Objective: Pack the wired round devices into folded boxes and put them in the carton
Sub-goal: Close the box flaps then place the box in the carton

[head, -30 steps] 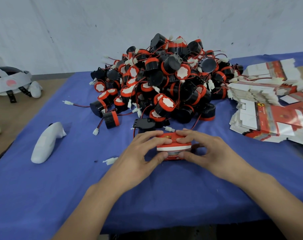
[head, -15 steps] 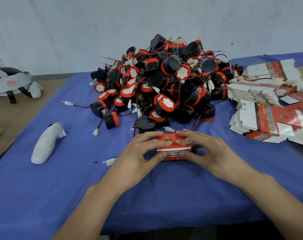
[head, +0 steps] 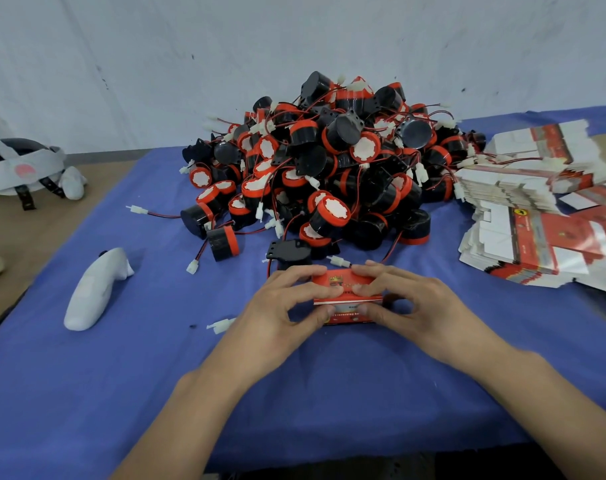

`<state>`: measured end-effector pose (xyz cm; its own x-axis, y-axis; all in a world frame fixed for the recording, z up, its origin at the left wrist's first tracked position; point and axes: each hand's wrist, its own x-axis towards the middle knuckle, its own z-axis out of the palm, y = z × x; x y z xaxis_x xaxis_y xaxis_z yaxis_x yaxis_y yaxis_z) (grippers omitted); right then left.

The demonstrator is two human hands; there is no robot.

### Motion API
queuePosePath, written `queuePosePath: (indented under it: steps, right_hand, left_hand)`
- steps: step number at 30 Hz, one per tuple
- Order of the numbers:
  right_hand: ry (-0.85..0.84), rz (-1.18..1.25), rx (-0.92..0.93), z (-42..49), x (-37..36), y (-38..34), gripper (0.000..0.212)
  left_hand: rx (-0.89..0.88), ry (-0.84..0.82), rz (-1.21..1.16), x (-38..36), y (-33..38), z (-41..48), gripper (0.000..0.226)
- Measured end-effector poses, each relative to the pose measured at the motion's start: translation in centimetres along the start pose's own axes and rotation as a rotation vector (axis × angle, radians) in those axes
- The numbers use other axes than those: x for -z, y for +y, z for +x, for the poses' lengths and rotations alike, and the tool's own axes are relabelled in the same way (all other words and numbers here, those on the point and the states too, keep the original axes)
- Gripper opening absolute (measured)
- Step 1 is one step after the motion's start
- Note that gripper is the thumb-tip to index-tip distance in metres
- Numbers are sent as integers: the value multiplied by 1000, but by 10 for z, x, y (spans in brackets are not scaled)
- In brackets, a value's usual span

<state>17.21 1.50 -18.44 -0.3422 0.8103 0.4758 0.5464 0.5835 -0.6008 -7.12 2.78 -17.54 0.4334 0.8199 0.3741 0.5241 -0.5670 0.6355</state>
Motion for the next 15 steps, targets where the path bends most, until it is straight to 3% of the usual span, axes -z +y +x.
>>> queuePosePath:
  steps: [10,15]
  right_hand:
    - [17,-13,-33,-1,-1,-2,33]
    - [17,54,-78,-2,-3,-2,25]
  left_hand:
    - [-8,16,43,-1,0,-1,29]
    - [-2,17,33,0,3,0,26]
